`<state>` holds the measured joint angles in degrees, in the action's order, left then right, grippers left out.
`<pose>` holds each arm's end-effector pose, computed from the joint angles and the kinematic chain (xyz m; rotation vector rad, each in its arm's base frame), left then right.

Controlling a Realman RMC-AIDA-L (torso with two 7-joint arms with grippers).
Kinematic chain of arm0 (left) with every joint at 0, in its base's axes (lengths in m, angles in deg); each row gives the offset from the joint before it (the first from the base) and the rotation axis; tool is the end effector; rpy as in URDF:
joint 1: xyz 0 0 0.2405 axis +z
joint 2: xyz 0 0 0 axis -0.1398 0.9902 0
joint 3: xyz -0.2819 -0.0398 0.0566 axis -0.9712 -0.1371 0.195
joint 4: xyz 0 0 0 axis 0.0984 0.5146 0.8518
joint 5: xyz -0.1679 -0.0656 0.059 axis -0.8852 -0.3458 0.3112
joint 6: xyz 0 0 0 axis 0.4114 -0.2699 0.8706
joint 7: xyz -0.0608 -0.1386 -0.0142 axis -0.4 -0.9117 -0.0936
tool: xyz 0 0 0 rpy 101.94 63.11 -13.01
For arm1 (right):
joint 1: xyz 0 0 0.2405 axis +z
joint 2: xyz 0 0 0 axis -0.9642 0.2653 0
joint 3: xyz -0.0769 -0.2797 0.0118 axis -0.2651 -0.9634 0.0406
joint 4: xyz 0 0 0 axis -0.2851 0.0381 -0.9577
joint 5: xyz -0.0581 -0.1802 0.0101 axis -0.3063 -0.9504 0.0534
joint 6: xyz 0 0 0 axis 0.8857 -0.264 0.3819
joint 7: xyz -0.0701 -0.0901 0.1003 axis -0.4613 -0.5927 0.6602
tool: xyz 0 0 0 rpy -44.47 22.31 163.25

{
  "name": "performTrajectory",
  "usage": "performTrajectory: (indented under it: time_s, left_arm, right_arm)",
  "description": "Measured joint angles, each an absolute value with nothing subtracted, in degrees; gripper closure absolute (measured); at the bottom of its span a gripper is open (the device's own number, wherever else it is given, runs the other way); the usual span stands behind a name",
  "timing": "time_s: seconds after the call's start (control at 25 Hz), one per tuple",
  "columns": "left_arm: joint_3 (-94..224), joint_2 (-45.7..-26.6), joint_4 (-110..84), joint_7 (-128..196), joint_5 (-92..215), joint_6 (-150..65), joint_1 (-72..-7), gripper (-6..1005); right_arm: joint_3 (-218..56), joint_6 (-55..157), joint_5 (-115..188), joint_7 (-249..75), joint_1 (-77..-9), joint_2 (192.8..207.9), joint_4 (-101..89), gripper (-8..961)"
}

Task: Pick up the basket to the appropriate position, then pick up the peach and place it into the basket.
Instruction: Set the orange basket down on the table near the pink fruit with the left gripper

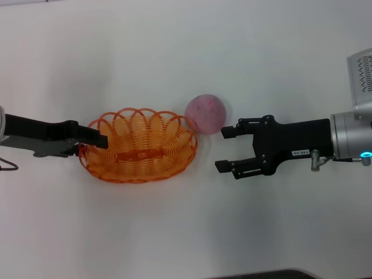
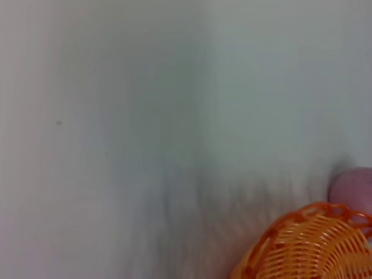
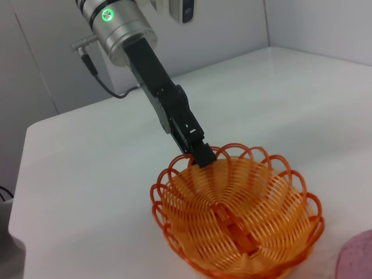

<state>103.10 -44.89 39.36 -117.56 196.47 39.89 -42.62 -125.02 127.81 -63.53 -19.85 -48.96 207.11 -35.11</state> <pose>-0.2807 0.3331 -0.0384 -2.2145 -1.9873 -0.0492 0.2994 0.2867 -0.0665 -2.8949 0.5473 0.5277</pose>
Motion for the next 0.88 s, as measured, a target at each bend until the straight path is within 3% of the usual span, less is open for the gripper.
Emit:
performTrajectory:
  time_s: [0.32, 0.52, 0.64, 0.88]
  left_arm:
    - [102.8, -44.20, 39.9, -115.5, 196.4, 40.3, -42.5, 362]
    - [102.2, -42.51, 40.4, -110.3, 193.7, 39.7, -41.5, 164]
    - [99.6, -41.76, 40.3, -102.2, 189.1, 39.6, -40.3, 99]
    - [95.7, -41.34, 40.4, -68.5, 178.7, 46.8, -35.8, 101]
  right_arm:
    - [-125.1, 127.8, -63.5, -19.8, -48.8, 207.20, -35.1, 114]
    - [-125.1, 127.9, -63.5, -19.8, -48.8, 207.21, -35.1, 114]
    - [-125.1, 127.8, -63.4, -19.9, -48.9, 207.20, -35.1, 114]
    - [-125.0, 128.0, -63.4, -19.9, -48.7, 207.20, -35.1, 114]
